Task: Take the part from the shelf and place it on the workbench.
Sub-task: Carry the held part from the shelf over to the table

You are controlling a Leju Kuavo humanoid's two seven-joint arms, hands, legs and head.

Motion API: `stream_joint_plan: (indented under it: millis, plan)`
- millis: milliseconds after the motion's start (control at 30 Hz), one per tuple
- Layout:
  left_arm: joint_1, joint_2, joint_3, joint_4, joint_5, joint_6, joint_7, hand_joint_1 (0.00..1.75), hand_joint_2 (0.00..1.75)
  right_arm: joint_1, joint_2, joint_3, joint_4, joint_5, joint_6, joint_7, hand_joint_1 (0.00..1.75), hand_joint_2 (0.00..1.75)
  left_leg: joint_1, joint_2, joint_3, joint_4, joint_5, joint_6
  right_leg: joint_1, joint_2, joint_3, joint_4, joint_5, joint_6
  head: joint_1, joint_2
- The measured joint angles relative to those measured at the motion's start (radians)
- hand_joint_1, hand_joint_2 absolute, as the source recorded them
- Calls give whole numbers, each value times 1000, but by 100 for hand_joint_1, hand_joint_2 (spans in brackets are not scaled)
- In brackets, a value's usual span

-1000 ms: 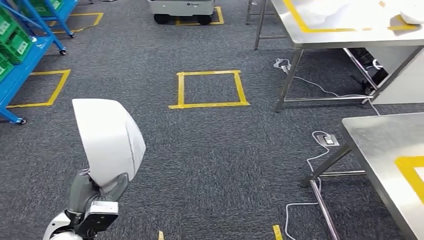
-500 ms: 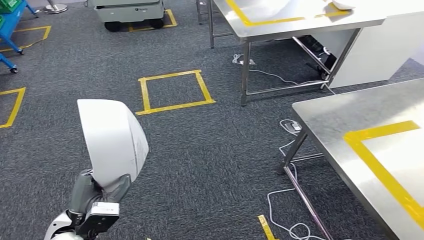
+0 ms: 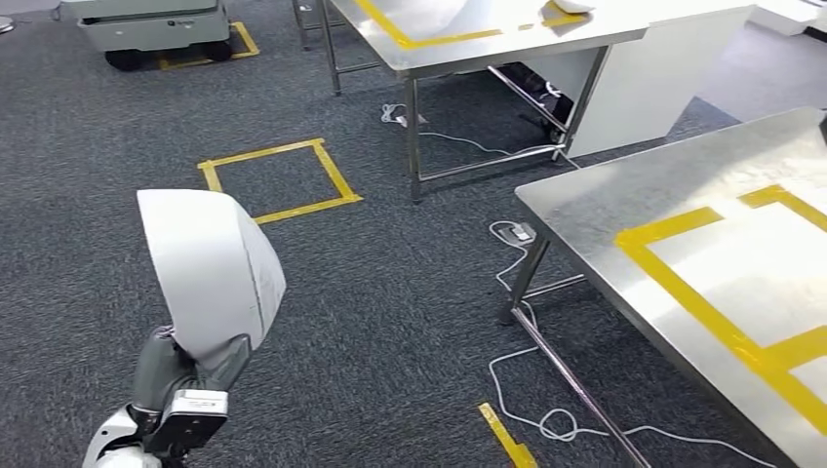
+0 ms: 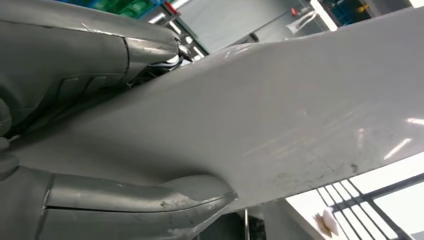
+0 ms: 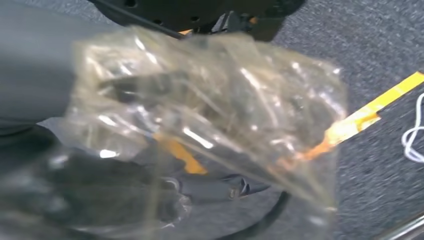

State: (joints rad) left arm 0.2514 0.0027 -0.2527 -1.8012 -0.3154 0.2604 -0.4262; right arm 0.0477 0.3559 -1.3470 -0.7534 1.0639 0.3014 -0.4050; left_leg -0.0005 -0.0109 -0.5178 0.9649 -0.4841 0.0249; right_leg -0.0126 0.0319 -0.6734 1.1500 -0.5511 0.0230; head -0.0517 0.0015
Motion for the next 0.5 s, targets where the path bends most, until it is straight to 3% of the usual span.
stream_joint_plan:
  millis: [67,100,133,200,267,300,367,433,500]
  plan:
    - [2,-1,3,2,-3,-3,0,175,175,-4,0,0,-1,5,0,0,0,0,-2,34,-4,1,0,2,0,-22,-49,118,-56,6,2,0]
    - [2,-1,3,4,-5,-5,0,175,175,-5,0,0,-1,8,0,-1,0,0,-3,50,-6,1,0,2,0,-26,-52,139,-60,9,2,0]
    - [1,-2,4,5,-9,-8,-1,175,175,-5,0,-1,-1,12,0,-2,0,0,-3,64,-7,2,-1,1,-1,-30,-34,120,-46,11,2,0]
    - [-1,-4,4,7,-16,-13,-2,175,175,-6,-1,-4,-2,22,0,-5,0,0,-3,88,-6,6,-4,-5,-1,-60,52,-10,3,15,2,0]
    - [-4,-5,6,8,-21,-16,-5,175,175,-11,-1,-7,-3,30,1,-8,0,0,-7,106,-8,19,-10,-16,0,-89,120,-120,29,9,1,0]
    - [-6,-5,6,8,-24,-18,-6,175,175,-13,-1,-8,-3,33,1,-9,0,0,-10,114,-9,24,-12,-21,2,-94,130,-138,29,3,0,0]
    - [-11,-6,6,9,-36,-20,-8,175,175,-13,-1,-13,-3,42,2,-11,0,0,-11,127,-8,28,-14,-27,3,-75,127,-139,32,-10,-4,0]
    - [-19,-5,6,9,-49,-23,-9,175,175,-13,-1,-20,-4,50,3,-13,0,0,-5,99,-14,53,-39,-36,1,-56,126,-140,36,-20,-5,0]
    - [-26,-4,6,12,-56,-25,-10,175,175,-18,-1,-23,-5,56,4,-14,0,0,2,46,-55,155,-102,-46,-1,-35,125,-141,40,-27,-8,0]
